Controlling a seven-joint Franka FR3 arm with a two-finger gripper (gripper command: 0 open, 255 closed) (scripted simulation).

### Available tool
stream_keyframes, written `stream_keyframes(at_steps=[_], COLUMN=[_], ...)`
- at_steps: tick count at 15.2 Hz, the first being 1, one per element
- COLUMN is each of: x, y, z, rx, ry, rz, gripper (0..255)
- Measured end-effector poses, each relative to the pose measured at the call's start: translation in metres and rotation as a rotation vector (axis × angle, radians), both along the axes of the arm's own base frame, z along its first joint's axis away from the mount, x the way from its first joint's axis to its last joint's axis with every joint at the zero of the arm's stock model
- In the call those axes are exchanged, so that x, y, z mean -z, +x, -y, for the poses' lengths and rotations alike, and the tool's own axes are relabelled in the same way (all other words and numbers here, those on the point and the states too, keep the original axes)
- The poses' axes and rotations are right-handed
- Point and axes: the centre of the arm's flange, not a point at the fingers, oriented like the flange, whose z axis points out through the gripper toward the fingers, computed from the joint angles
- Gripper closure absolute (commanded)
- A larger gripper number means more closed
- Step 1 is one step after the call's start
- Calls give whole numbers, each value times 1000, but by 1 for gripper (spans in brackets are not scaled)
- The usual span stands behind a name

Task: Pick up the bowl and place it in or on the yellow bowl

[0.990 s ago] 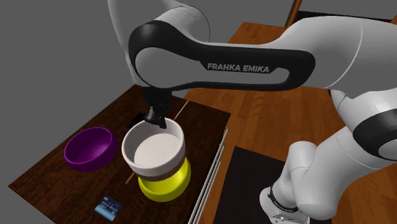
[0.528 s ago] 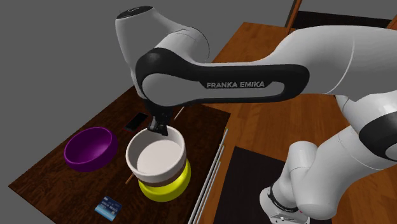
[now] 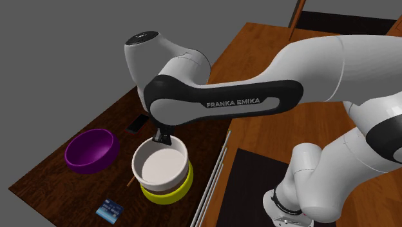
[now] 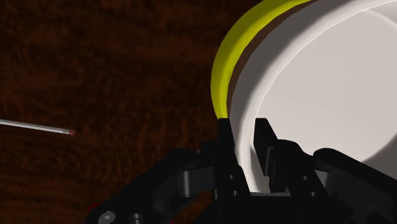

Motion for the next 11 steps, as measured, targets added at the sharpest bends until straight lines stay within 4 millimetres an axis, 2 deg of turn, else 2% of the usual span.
stream_keyframes(at_steps=[3,9,10,11], x=[14,14,14,15], y=[0,0,0,0], z=[1,1,1,1], rx=[0,0,0,0], ry=[0,1,1,0], rz=[0,4,4,3], gripper=[255,255,0,0])
